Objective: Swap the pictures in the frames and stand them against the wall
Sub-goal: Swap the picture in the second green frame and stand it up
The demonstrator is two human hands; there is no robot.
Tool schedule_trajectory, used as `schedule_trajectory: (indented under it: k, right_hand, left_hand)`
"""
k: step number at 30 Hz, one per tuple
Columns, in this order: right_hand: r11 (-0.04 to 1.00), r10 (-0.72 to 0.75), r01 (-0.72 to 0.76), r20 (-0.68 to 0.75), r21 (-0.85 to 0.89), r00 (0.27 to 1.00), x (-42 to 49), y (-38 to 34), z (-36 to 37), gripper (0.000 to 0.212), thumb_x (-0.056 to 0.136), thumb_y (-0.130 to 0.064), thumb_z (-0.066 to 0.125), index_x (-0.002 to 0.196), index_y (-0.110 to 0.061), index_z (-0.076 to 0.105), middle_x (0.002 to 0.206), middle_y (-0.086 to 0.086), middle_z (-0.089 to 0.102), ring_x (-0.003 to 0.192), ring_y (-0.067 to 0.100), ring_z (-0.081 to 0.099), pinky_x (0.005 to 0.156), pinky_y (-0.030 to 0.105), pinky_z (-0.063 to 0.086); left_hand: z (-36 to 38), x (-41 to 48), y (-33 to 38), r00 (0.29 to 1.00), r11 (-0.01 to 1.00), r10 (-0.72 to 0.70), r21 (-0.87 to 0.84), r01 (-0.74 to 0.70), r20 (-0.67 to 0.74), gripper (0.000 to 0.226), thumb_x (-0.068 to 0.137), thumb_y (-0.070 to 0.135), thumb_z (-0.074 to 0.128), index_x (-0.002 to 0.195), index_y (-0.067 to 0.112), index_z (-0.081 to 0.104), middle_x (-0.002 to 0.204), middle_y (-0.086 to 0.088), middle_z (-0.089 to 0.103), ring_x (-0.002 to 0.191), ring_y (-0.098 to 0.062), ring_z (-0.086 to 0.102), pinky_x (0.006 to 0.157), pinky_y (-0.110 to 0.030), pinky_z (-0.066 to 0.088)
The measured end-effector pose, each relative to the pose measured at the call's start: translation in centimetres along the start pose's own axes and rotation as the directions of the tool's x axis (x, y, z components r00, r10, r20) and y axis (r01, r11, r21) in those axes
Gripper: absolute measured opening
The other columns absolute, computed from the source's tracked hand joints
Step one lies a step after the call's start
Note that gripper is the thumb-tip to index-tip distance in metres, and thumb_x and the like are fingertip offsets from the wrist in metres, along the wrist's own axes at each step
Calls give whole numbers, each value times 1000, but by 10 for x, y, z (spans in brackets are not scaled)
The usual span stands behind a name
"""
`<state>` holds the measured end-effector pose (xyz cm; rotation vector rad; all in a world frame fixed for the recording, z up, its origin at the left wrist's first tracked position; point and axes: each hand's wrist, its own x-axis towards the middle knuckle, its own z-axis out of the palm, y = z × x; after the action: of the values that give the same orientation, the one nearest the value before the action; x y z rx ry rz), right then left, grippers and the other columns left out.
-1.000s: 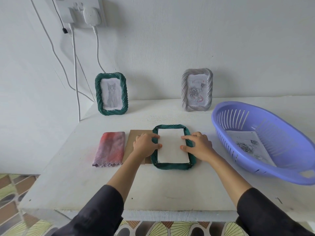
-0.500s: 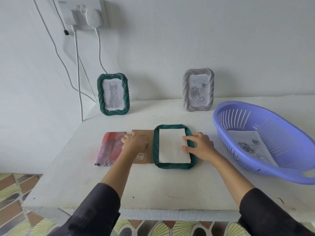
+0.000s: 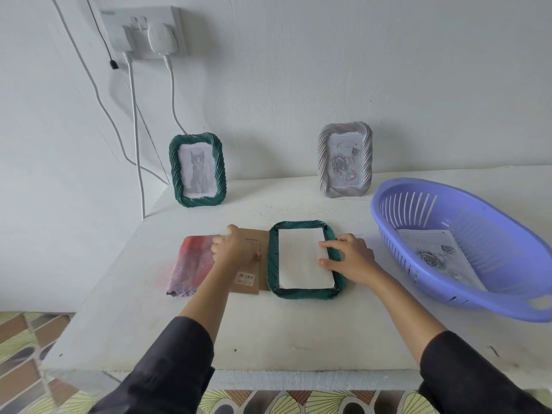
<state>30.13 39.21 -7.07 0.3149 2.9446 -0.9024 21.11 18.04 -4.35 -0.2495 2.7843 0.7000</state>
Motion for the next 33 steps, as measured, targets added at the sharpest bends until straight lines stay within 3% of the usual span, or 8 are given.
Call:
schedule_trajectory:
  k: [6,11,14,17,19,22,27,33]
  right_hand:
    - [1000,3,-3,21,5,1000,0,-2,-3,46,85,-44,59,129,-38,49,140,1,34,133,20,26,105,35,23]
    - [992,25,-23,-12,127,1000,-2,-6,-9,45,86,-44,58,130,-37,49,138,7,38,134,25,29,109,40,26]
    - [966,3,35,-146,257,989,-4,-13,-14,44,87,-39,58,130,-30,51,130,9,49,126,23,41,107,40,34]
    - [833,10,48,-101,551,995,-10,-25,-16,35,91,-31,55,124,-20,54,98,6,66,88,17,59,89,30,46]
    - [754,44,33,-101,656,994,-12,-28,-14,26,92,-21,53,118,-16,54,73,1,65,59,12,56,70,20,47]
    - [778,118,-8,-133,628,984,-11,-22,-8,21,89,-7,56,109,-12,60,56,-7,60,40,1,48,50,9,42]
    - [818,159,-66,-114,572,981,-9,-16,-3,27,85,-1,56,109,-8,67,76,3,63,37,-8,49,52,14,41]
    - [832,179,-89,-112,548,977,-1,-13,-3,30,84,-1,55,109,-9,68,77,-6,61,62,0,48,59,17,37]
  left_hand:
    - [-25,-7,2,988,985,84,-140,-102,-127,54,83,6,65,129,6,37,128,-19,30,84,-30,57,71,-28,44]
    - [-53,-15,8,945,938,80,-297,-179,-317,59,78,4,70,129,7,41,130,-19,33,84,-27,50,83,-33,45]
    - [-47,-22,19,966,827,181,-503,-250,-182,68,72,13,78,131,13,46,130,-14,46,96,-24,54,97,-33,46]
    - [-21,-33,32,975,790,220,-590,-166,20,73,67,17,82,131,12,48,127,-14,55,108,-31,59,98,-43,49]
    - [0,-37,38,974,810,205,-575,-116,93,76,65,20,83,131,12,47,126,-14,53,111,-32,57,98,-43,49]
    - [19,-37,42,968,827,204,-555,-90,147,78,58,28,84,126,9,50,125,-15,54,109,-31,58,96,-42,51]
    - [31,-32,45,971,880,208,-455,-135,114,62,77,24,74,128,5,44,131,-14,44,98,-24,54,86,-29,47]
    - [36,-30,49,970,900,218,-407,-158,105,59,79,27,73,126,3,47,131,-14,44,84,-19,48,78,-23,41]
